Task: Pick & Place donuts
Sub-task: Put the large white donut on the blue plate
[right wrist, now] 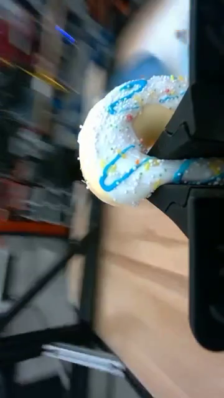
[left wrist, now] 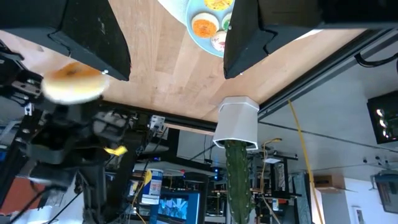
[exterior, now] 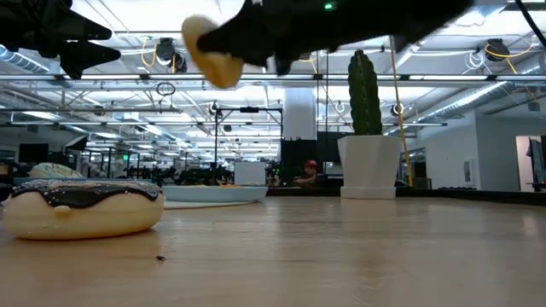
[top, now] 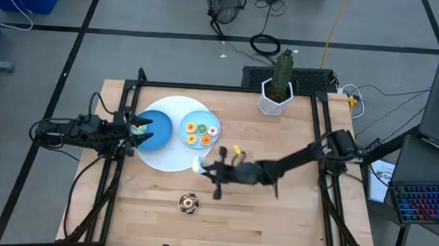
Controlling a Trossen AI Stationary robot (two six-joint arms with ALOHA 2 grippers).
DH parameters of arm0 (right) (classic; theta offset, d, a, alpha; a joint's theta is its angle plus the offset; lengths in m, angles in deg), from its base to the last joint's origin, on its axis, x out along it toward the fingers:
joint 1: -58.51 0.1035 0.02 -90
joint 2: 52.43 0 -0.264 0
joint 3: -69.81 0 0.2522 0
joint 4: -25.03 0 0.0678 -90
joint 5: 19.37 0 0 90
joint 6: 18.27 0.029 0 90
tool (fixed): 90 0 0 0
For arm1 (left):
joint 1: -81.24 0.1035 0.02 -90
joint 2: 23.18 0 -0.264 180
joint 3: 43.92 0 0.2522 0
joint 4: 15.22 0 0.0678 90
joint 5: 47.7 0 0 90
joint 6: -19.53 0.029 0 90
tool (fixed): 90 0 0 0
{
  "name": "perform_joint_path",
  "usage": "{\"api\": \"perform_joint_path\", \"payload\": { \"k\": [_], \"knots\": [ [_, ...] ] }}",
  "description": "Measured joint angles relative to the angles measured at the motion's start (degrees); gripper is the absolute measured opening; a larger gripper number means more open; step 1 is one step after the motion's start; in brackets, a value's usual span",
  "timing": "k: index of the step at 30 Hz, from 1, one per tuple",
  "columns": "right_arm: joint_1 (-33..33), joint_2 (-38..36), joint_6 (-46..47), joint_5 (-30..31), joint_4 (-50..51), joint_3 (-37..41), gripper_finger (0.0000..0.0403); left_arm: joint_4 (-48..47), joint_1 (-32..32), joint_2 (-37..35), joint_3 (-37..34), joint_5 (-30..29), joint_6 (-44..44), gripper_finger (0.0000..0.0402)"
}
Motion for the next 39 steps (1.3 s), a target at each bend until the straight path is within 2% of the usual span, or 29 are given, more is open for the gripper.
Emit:
{"api": "perform_joint_path", "payload": {
  "k": [3, 6, 8, 10, 18, 22, 24, 30, 39],
  "knots": [
    [-4.0, -0.5, 8.3, -7.6, 19.6, -6.7, 0.0020, 0.0, 0.0, 0.0, 0.0, 0.0, 0.0, 0.0258],
    [-7.4, -0.4, 13.5, -10.6, 36.4, -12.8, 0.0020, 0.0, 0.0, 0.0, 0.0, 0.0, 0.0, 0.0257],
    [-9.8, -0.5, 15.3, -11.7, 42.0, -14.5, 0.0020, 0.0, 0.0, 0.0, 0.0, 0.0, 0.0, 0.0257],
    [-12.3, -0.5, 16.6, -11.9, 43.1, -14.4, 0.0020, 0.0, 0.0, 0.0, 0.0, 0.0, 0.0, 0.0258],
    [-21.8, 1.5, 18.9, -12.3, 40.3, -13.5, 0.0020, 0.0, 0.0, 0.0, 0.0, 0.0, 0.0, 0.0257],
    [-24.4, 4.5, 16.8, -20.0, 28.9, -13.4, 0.0020, 0.0, 0.0, 0.0, 0.0, 0.0, 0.0, 0.0257],
    [-25.0, 6.1, 16.4, -23.3, 22.2, -13.6, 0.0020, -0.1, 0.0, 0.0, 0.0, 0.0, 0.0, 0.0258],
    [-25.6, 8.9, 14.8, -27.1, 6.8, -13.5, 0.0020, 0.0, 0.0, 0.0, 0.0, 0.0, 0.0, 0.0257],
    [-23.4, 8.9, 9.7, -29.0, 4.6, -13.5, 0.0020, 0.0, 0.0, 0.0, 0.0, 0.0, 0.0, 0.0257]
  ]
}}
